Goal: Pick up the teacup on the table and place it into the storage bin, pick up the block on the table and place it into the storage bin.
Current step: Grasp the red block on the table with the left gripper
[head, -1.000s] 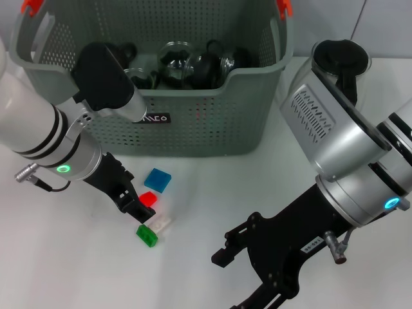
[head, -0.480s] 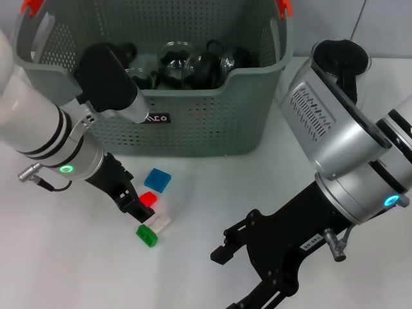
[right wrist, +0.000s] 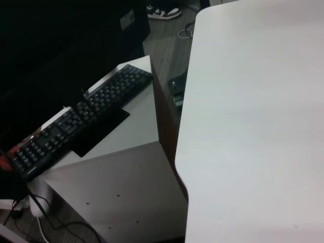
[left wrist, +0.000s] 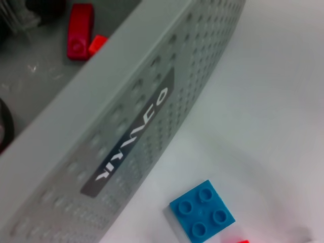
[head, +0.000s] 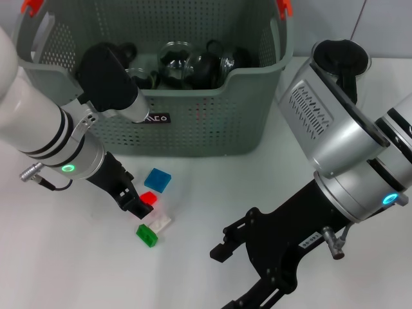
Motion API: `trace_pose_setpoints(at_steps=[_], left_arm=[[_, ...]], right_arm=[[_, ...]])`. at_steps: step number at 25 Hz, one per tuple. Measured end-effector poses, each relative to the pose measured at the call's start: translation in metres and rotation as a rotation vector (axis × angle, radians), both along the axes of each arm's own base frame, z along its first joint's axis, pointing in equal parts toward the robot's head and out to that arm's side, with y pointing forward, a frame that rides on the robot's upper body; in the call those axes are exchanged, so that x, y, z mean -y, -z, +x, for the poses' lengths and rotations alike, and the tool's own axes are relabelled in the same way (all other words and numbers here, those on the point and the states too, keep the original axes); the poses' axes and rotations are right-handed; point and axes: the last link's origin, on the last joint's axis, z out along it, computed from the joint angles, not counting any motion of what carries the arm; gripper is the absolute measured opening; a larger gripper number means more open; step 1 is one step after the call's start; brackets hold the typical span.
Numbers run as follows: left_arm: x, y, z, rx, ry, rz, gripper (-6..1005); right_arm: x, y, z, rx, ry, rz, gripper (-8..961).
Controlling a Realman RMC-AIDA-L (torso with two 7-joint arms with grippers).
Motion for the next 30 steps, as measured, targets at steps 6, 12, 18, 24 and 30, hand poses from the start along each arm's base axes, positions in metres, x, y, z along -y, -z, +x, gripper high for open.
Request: trace_pose_setpoints(at_steps=[6, 12, 18, 24, 30], left_arm=[[0.001, 0.001, 0.002, -0.004, 0.003, -0.013, 784], [0.003, 0.005, 0.003, -0.013, 0.008, -0.028, 629], [0.003, 0.006, 0.003, -0.013, 0.007, -0.024, 566], [0.003, 0.007, 0.004, -0.017, 0.014, -0.028, 535], [0.005, 0.012, 0.005, -0.043, 0.024, -0.04, 415]], right_arm=[[0.0, 0.0, 0.0, -0.001, -0.001, 0.0, 882], [0.0, 0.0, 0.001, -0.002, -0.004, -0.001, 882], [0.0, 0.0, 0.001, -0.004, -0.002, 0.001, 882], [0.0, 0.0, 0.002, -0.006, 0.002, 0.004, 883], [0.0, 0.0, 0.003, -0.008, 0.006, 0.006, 883]])
